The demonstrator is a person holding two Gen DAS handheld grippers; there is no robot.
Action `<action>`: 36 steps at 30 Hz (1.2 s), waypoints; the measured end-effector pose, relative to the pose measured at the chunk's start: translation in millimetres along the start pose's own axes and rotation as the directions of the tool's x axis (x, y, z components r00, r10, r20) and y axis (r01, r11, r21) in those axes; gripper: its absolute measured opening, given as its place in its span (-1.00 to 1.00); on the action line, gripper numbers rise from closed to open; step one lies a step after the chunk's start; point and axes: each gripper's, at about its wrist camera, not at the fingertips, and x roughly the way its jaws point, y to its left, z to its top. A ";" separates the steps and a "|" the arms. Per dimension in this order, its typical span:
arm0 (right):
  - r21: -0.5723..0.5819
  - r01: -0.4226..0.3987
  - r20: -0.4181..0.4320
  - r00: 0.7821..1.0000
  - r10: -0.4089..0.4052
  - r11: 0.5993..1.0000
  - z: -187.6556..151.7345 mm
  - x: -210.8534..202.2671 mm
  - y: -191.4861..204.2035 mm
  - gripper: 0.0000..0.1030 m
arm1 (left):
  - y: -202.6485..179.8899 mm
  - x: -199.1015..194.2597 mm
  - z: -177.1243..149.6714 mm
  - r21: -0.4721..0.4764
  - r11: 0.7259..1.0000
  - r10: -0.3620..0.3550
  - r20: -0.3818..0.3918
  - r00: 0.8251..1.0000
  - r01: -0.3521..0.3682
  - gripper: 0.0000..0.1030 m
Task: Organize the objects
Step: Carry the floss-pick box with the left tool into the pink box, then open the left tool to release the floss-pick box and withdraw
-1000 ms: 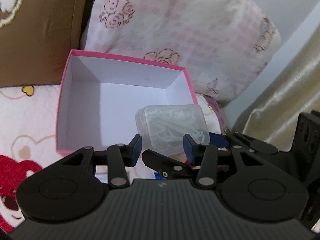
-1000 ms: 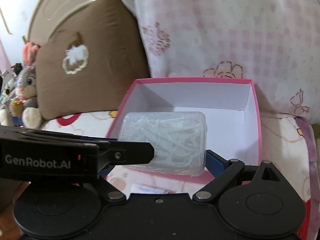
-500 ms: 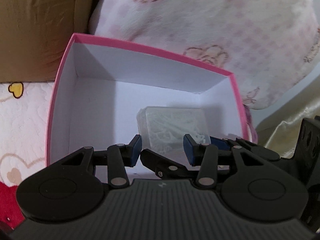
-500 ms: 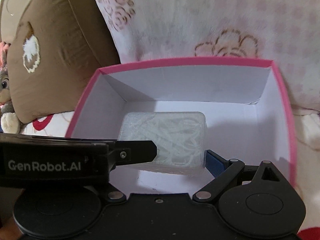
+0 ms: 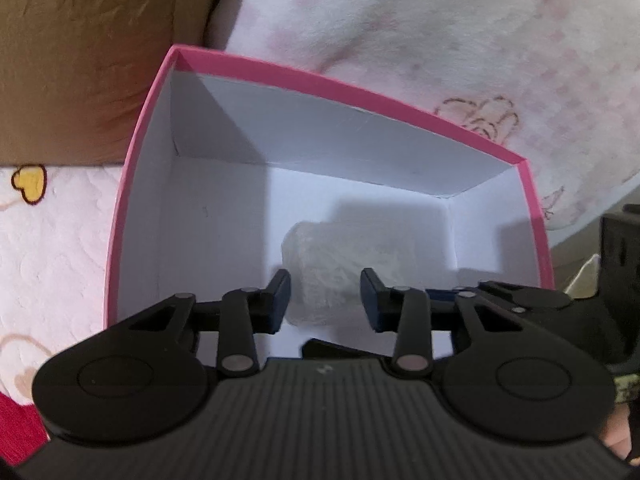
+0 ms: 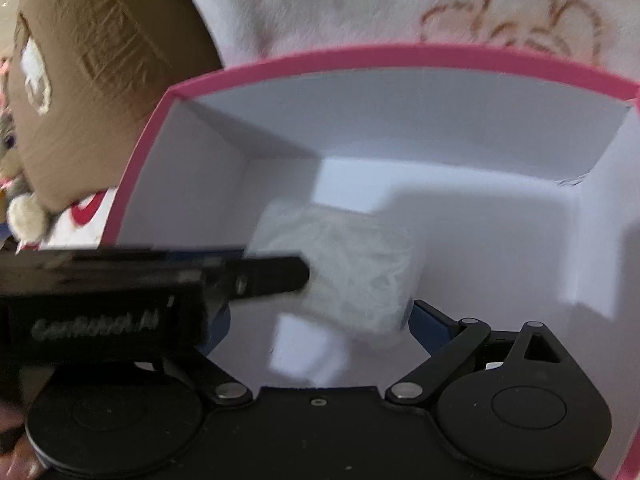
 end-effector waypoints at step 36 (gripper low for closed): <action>-0.048 0.224 0.048 0.974 -0.221 0.974 -45.9 -25.7 23.7 -0.01 | -20.7 -21.0 -23.0 0.130 0.974 0.162 0.160 0.974 -0.184 -0.46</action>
